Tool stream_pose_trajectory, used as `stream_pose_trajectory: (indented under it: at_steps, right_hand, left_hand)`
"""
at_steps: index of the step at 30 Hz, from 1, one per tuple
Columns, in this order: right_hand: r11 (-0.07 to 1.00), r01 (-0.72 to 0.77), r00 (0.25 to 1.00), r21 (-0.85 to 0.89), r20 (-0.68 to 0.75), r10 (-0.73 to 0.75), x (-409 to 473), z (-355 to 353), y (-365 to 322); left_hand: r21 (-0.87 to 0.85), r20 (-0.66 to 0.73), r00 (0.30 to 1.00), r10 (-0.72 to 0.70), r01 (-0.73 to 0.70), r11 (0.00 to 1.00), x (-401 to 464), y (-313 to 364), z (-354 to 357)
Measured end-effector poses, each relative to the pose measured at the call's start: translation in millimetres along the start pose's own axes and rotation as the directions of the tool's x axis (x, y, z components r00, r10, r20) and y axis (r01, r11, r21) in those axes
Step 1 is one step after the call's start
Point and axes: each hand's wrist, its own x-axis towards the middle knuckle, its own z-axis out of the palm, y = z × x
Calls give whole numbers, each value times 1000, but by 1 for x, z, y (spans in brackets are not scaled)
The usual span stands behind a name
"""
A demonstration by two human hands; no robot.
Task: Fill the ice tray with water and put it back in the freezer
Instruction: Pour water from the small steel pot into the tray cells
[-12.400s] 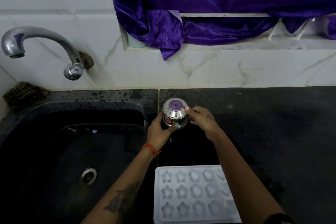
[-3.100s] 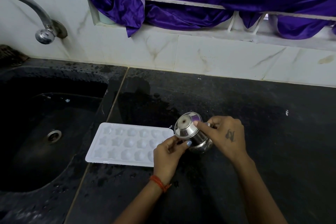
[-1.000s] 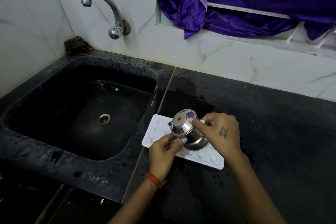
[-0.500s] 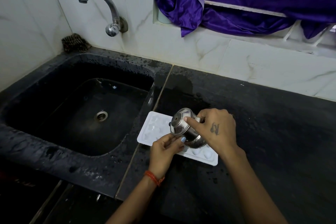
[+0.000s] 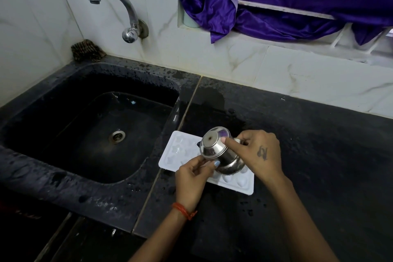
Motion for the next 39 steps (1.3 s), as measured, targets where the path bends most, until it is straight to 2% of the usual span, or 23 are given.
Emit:
stream_pose_trajectory:
  at_steps: [4, 7, 13, 19, 29, 34, 39]
  right_hand:
    - [996, -28, 999, 81, -24, 30, -3, -4, 10]
    - [998, -36, 999, 56, -20, 37, -6, -8, 13]
    - [993, -4, 1000, -115, 5, 5, -8, -14, 11]
    - [974, 37, 999, -225, 33, -30, -10, -18, 7]
    - [961, 70, 997, -268, 35, -63, -11, -17, 6]
    - [976, 49, 999, -214, 12, -47, -11, -17, 11]
    - [999, -14, 999, -34, -53, 12, -13, -20, 23]
  left_hand:
    - [69, -3, 1000, 19, -19, 997, -3, 4, 6]
    - [65, 9, 1000, -18, 18, 998, -4, 4, 10]
    - [-81, 107, 990, -92, 101, 992, -8, 3, 15]
    - [-252, 130, 976, -175, 203, 946, -7, -1, 20]
    - [-274, 132, 972, -197, 226, 935, -9, 1, 23]
    - [-240, 109, 978, -177, 199, 950, -10, 2, 24]
    - [-79, 59, 996, -70, 75, 994, -11, 0, 28]
